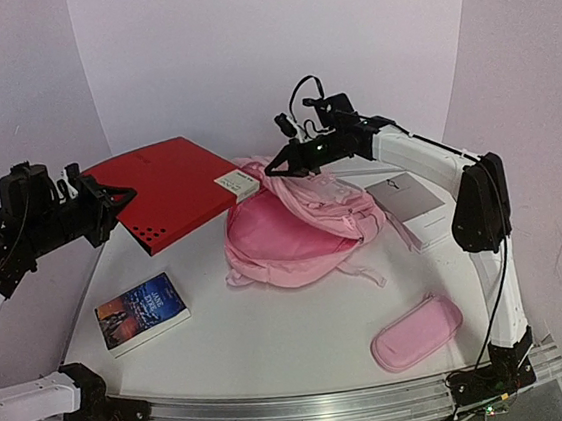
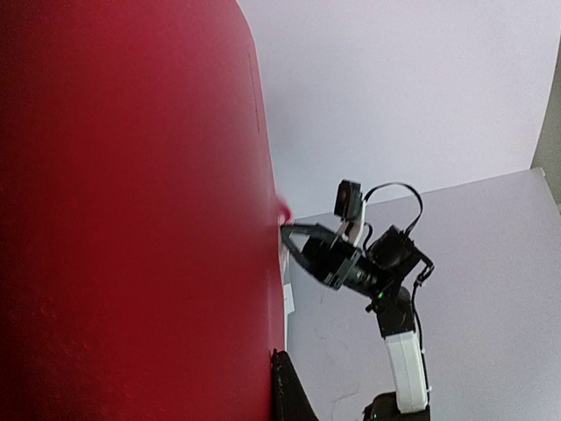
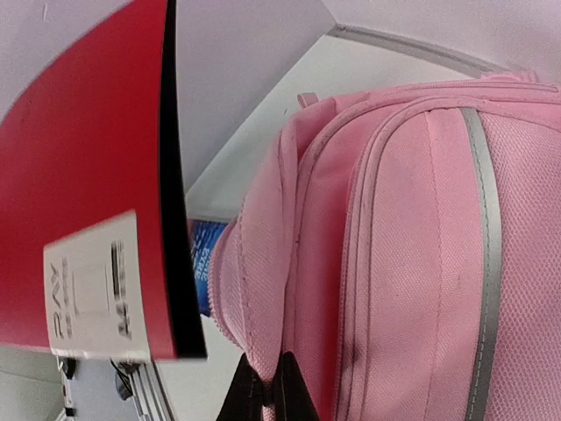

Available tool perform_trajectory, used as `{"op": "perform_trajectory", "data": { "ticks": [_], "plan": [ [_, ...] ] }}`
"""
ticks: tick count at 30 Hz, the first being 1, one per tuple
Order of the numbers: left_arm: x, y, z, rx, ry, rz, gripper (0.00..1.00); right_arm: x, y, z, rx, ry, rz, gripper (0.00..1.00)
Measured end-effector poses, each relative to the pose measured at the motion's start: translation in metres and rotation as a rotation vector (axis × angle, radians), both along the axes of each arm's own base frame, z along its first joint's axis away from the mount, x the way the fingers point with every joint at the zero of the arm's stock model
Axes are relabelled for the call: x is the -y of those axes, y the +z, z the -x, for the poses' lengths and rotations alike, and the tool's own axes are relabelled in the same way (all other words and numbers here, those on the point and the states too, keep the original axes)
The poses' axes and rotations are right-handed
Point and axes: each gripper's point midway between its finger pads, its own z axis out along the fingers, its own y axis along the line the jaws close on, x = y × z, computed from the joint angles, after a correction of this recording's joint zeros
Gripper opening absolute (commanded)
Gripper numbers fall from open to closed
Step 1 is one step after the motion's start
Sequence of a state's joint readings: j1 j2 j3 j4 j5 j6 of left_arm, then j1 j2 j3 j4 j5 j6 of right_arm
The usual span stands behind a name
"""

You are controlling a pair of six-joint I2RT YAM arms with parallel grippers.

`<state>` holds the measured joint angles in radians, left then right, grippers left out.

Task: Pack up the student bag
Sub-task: Place the files in the student bag.

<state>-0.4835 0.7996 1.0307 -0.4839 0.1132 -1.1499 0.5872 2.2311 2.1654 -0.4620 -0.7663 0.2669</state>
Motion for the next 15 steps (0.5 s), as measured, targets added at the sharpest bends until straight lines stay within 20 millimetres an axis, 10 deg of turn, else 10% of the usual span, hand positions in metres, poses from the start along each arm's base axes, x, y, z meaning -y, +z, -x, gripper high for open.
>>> {"op": "perform_trajectory", "data": {
  "ticks": [15],
  "plan": [
    [0.044,-0.055,-0.003,-0.160,-0.221,-0.035,0.00,-0.004,0.052,-0.022,-0.025,-0.048,-0.229,0.00]
  ]
}}
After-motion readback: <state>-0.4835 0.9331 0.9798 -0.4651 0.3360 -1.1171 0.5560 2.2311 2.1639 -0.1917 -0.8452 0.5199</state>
